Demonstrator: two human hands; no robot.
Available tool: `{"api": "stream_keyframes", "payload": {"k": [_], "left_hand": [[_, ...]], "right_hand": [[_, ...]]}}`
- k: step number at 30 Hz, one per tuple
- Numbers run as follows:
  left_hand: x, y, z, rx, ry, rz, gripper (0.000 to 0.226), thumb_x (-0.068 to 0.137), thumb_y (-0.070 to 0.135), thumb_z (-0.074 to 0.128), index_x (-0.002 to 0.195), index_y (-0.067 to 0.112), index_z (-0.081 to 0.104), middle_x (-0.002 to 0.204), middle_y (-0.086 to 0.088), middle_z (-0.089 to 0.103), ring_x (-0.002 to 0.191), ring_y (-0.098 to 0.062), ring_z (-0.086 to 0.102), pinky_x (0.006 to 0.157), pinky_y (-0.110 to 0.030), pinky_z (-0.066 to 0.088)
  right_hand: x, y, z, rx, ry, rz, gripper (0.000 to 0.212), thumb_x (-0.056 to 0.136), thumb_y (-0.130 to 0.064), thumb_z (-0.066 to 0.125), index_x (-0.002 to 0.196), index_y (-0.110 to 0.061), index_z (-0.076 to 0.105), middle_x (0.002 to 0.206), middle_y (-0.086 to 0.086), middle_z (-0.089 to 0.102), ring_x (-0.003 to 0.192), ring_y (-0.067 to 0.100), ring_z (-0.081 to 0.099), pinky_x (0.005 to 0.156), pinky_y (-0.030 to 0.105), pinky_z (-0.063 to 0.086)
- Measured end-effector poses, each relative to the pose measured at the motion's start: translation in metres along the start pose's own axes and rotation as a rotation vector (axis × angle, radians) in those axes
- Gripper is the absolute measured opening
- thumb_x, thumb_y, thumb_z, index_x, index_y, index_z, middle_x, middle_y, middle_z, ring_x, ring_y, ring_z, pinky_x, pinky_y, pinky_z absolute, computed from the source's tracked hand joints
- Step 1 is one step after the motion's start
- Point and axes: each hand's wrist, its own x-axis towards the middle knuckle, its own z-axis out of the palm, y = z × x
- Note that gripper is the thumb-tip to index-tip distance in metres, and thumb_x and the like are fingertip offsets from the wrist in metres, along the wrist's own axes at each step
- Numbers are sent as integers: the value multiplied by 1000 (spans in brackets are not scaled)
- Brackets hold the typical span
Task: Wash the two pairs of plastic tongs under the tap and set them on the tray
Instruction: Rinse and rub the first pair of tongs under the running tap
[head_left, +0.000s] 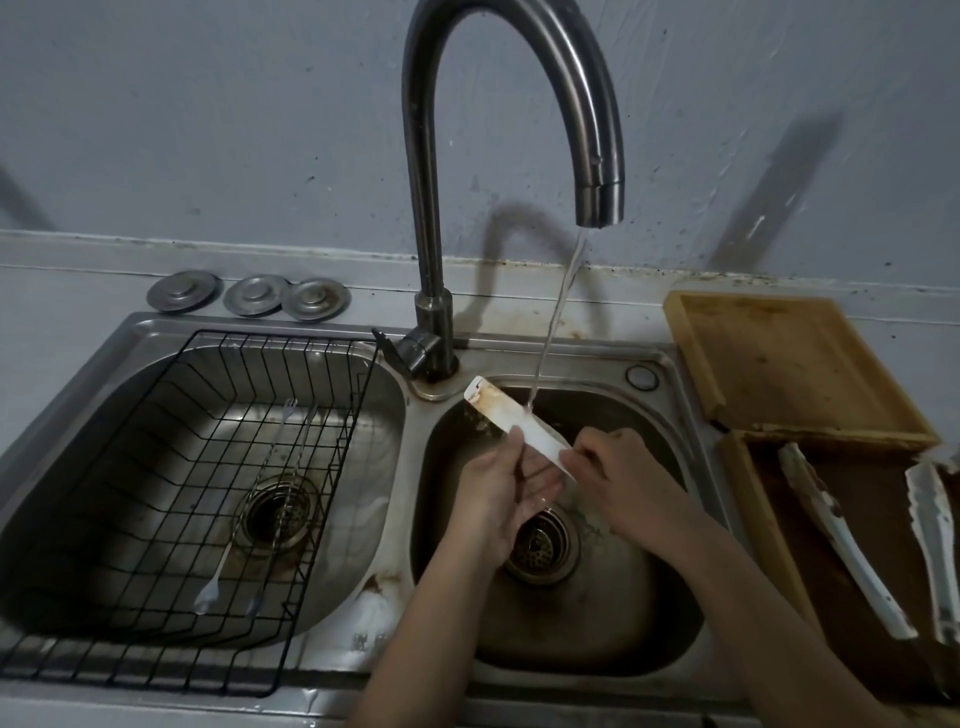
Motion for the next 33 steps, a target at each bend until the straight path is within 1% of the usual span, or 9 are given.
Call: {"api": "stream_keyframes", "payload": {"k": [3,7,12,16,18,21,24,28,33], "left_hand": [[3,-2,0,89,4,37,30,95,22,51,101,-4,63,70,-7,70,64,-15,67,63,-23,57],[2,-1,-2,175,-29,45,15,85,12,65,88,-3,62,61,-7,65,60,-16,60,66,-24,57],[2,4,2,92,3,-13,43,98,35,41,106,-3,60,75,-12,74,65,-18,72,63,-26,59],[0,3,4,148,-72,-11,35,94,23,51,107,-9,59,58,-3,69,57,-11,69,67,-25,59],[-1,1,2,196,-111,-1,29,89,15,58,105,-10,58,56,-2,69,58,-11,68,69,-25,58],[-1,3,-3,196,-133,-13,33,90,22,57,104,-7,62,63,-5,72,65,-14,71,68,-26,59],[1,10,-8,151,-41,-10,41,93,34,50,95,-3,66,71,-10,74,66,-17,72,58,-25,58],[4,16,-16,125,27,-24,28,92,27,54,87,1,64,58,-4,70,54,-12,69,51,-21,55],[1,10,-12,241,-5,-62,35,84,17,67,105,-9,60,70,-9,68,51,-9,67,48,-17,52]], "right_hand": [[1,5,5,-7,8,-23,18,94,-37,44,83,-24,47,95,7,47,70,10,51,53,16,31],[3,14,6,30,12,-60,22,92,-42,45,74,-29,46,87,8,50,58,9,47,50,15,28],[2,19,3,35,-16,-86,22,89,-45,47,70,-33,45,87,5,52,62,9,51,54,15,30],[2,22,-2,43,-16,-105,25,88,-47,45,68,-32,44,80,0,48,59,6,48,52,15,31],[-1,22,-6,7,-9,-132,26,86,-51,42,68,-32,43,79,-4,45,62,4,46,54,15,30],[-11,19,-17,-90,3,-166,20,90,-44,45,73,-34,41,95,-4,45,78,5,49,63,19,38],[-19,18,-32,-141,-5,-178,20,90,-40,47,72,-35,41,101,-5,45,87,6,50,74,24,45],[-20,26,-47,-140,-90,-157,16,90,-40,48,76,-31,47,101,-8,47,92,6,49,75,24,42],[-17,35,-46,-145,-134,-158,18,89,-42,49,75,-31,48,100,-13,46,91,4,50,80,30,46]]}}
